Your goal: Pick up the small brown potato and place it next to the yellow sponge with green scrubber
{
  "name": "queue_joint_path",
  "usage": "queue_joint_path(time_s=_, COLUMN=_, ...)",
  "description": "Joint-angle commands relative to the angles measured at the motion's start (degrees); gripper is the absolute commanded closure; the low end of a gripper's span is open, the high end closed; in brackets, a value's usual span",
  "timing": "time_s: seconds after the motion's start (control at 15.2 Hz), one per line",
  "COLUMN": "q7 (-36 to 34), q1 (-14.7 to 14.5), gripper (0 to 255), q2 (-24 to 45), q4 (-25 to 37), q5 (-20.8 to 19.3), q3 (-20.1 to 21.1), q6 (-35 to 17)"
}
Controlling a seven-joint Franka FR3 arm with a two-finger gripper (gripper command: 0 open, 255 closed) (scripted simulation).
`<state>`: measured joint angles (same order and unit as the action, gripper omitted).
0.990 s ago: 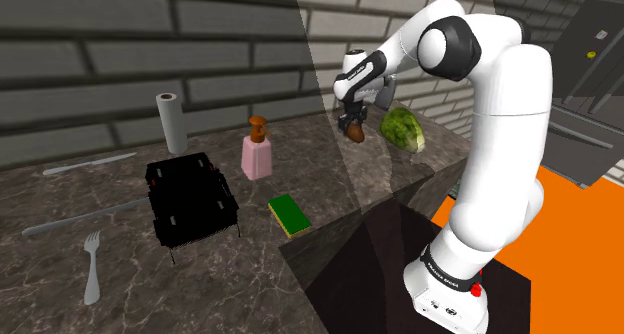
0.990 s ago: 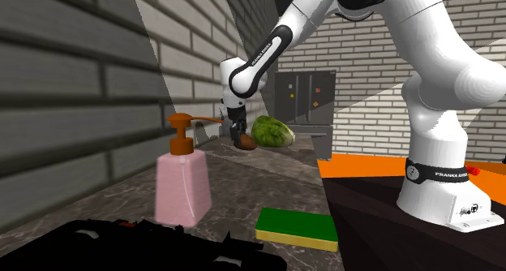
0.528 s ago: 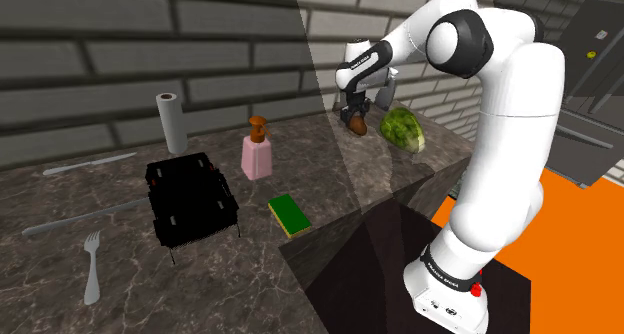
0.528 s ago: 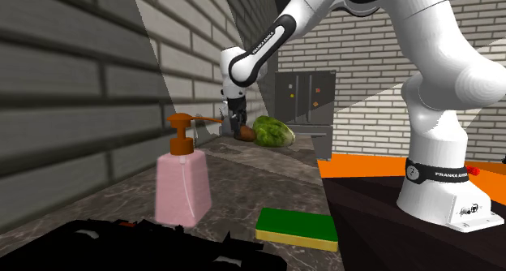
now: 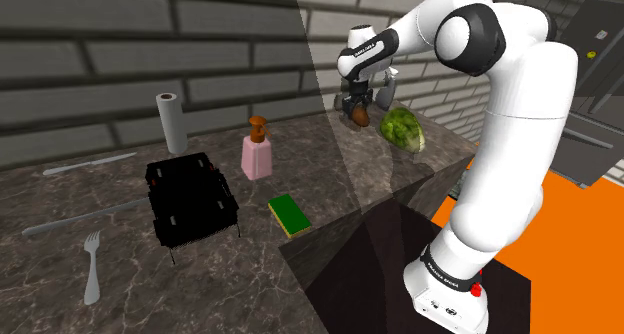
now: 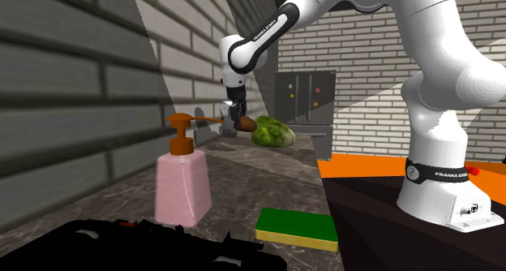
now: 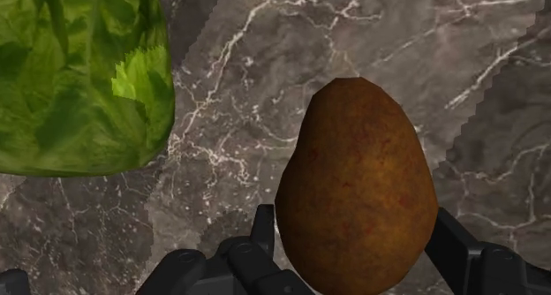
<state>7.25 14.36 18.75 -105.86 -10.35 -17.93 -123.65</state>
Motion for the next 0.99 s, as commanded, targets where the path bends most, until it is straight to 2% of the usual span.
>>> queue_joint_path(time_s=0.0, q7=0.2, q1=-0.07, gripper=255, q2=-0.73, q4=0.56, q5=-0.09, q3=-0.06, q6=1.27)
queue_joint_path(time_s=0.2, q7=0.43, q1=-0.16, gripper=255, q2=-1.54, q4=1.38, q5=-0.17, q3=-0.11, q6=2.86)
queue_joint_path(time_s=0.92, q7=-14.85, q1=-8.58, gripper=255, q2=-17.48, q4=-18.25, q5=-5.86, q3=3.94, q6=1.98)
